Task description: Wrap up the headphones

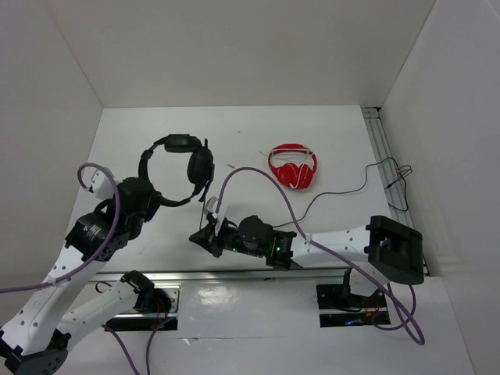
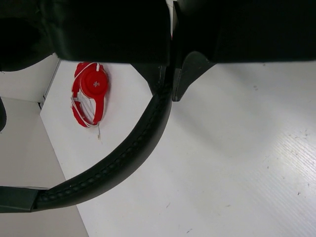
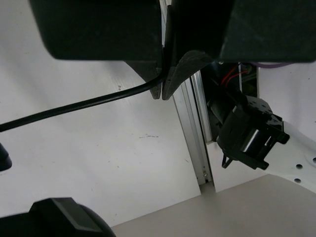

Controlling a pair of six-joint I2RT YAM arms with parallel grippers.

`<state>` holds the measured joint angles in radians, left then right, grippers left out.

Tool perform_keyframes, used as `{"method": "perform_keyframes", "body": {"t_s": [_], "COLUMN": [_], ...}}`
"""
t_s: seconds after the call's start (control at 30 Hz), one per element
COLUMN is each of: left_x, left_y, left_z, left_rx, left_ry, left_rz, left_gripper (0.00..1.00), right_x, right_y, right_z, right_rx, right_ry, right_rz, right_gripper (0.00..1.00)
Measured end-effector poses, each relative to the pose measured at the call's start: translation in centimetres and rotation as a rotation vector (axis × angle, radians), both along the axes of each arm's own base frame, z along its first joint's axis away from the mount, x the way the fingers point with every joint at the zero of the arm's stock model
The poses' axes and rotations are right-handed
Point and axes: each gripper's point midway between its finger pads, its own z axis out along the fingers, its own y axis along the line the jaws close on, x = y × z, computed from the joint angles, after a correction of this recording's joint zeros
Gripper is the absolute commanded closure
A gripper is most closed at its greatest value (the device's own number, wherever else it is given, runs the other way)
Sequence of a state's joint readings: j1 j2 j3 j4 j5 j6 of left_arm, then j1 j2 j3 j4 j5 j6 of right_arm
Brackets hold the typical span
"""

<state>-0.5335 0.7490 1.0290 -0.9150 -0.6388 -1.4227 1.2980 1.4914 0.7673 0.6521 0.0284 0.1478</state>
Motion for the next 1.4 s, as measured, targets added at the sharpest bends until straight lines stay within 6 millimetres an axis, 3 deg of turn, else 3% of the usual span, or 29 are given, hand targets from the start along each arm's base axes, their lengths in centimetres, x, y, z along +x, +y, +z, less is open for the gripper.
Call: {"method": "perform_keyframes", "body": {"t_s": [0.13,0.43,0.7,0.83,0.97,1.13,1.27,1.4], "left_x": [0.0,-0.1,0.1,0.7,0.7,-0.1,0.3,1.6], "left_y": [0.0,-0.3,0.1,0.9,1.7,2.6,2.7,1.4], "left_z": [-0.3,1.7,1.7,0.9,-1.2,-3.5,-2.7,-1.7], "left_rx": [-0.001,-0.010,0.037,0.111,0.197,0.286,0.369,0.461], "left_ry": [0.005,-0.026,-0.020,0.006,0.092,0.225,0.262,0.281], "left_rz": [0.003,-0.029,-0.026,0.005,0.033,0.047,-0.003,-0.161], "left_gripper": [1.00,1.00,1.00,1.00,1.00,1.00,1.00,1.00], "right_x": [0.4,2.4,1.5,0.5,-0.9,0.0,1.1,2.0], "right_y": [0.5,2.4,2.8,3.2,3.2,2.4,1.4,0.7], "right_z": [0.1,-3.7,-3.1,-1.6,1.2,3.2,3.4,5.2], "right_rx": [-0.008,-0.126,-0.112,-0.104,-0.075,-0.111,-0.228,-0.316], "right_ry": [-0.009,-0.019,-0.017,-0.014,-0.029,-0.058,-0.102,-0.164], "right_rz": [-0.013,-0.077,-0.025,0.024,0.058,0.003,-0.053,-0.092], "right_gripper": [0.97,1.00,1.00,1.00,1.00,1.00,1.00,1.00]}}
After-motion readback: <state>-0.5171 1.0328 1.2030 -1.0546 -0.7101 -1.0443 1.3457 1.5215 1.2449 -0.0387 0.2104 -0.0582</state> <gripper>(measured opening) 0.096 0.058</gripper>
